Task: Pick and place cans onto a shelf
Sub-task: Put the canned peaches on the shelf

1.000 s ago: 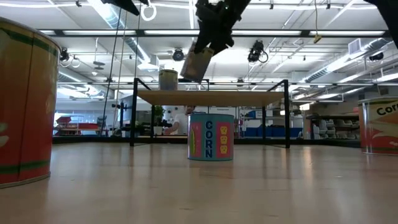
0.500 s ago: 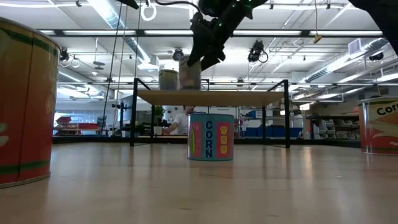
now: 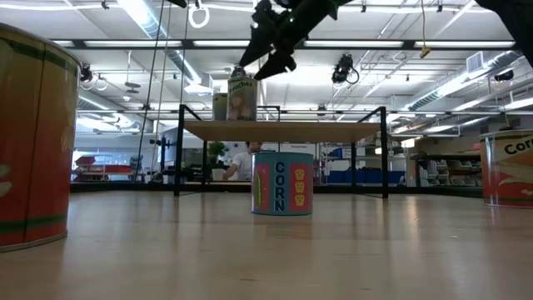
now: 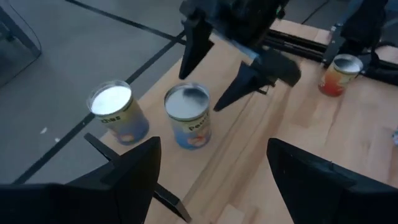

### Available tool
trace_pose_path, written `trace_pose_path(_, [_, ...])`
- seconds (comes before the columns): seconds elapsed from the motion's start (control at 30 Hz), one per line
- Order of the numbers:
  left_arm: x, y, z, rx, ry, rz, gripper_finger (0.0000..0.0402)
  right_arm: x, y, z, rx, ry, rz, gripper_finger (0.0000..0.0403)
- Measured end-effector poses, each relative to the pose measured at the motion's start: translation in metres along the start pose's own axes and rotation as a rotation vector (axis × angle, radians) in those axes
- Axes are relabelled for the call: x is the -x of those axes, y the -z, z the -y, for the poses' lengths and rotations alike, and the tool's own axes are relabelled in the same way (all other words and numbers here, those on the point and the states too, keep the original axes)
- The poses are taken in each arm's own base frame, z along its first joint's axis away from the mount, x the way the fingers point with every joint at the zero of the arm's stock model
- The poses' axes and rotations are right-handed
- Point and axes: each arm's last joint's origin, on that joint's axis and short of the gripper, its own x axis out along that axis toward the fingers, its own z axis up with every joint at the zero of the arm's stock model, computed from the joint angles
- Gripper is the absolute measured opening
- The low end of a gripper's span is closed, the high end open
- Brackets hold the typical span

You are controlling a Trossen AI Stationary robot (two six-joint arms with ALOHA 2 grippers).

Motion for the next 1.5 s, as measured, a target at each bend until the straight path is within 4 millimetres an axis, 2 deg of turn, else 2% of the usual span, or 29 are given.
trace_pose_path(0.13, [0.0,-0.002,-0.005,0.004,-0.021,0.013,0.0298,0.02,-0.001,-0.001,0.054,0.01,-0.019,0.038])
trace_pose_path(0.27, [-0.002,-0.002,-0.009,-0.027,-0.042,0.012,0.0298,0.026,0.005,0.004,0.126,0.13,-0.103,0.0365])
trace_pose_path(0.43, [-0.003,-0.005,-0.011,-0.014,-0.049,0.028,0.0298,0.007,0.014,0.012,0.158,0.249,-0.176,0.035])
trace_pose_path(0.63, [-0.003,-0.005,-0.011,-0.012,-0.045,0.03,0.0298,-0.019,0.014,0.011,0.156,0.255,-0.122,0.0348])
trace_pose_path(1.0, [-0.015,-0.002,-0.005,-0.007,0.011,0.016,0.0298,-0.041,0.005,0.009,0.132,0.194,0.025,0.0348])
trace_pose_path(1.1, [-0.019,0.0,-0.007,-0.007,-0.001,0.002,0.0298,-0.041,0.008,0.009,0.145,0.191,0.002,0.0348])
trace_pose_path(1.23, [-0.018,-0.005,-0.011,0.007,-0.015,0.046,0.0298,-0.025,0.007,0.01,0.154,0.192,-0.03,0.0348])
trace_pose_path(1.4, [-0.022,-0.009,-0.025,0.039,-0.09,0.072,0.0298,0.011,0.003,0.008,0.152,0.165,-0.057,0.0348])
trace_pose_path(1.5, [-0.034,-0.013,-0.037,0.082,-0.158,0.075,0.0298,0.037,-0.001,0.0,0.161,0.135,-0.058,0.0348])
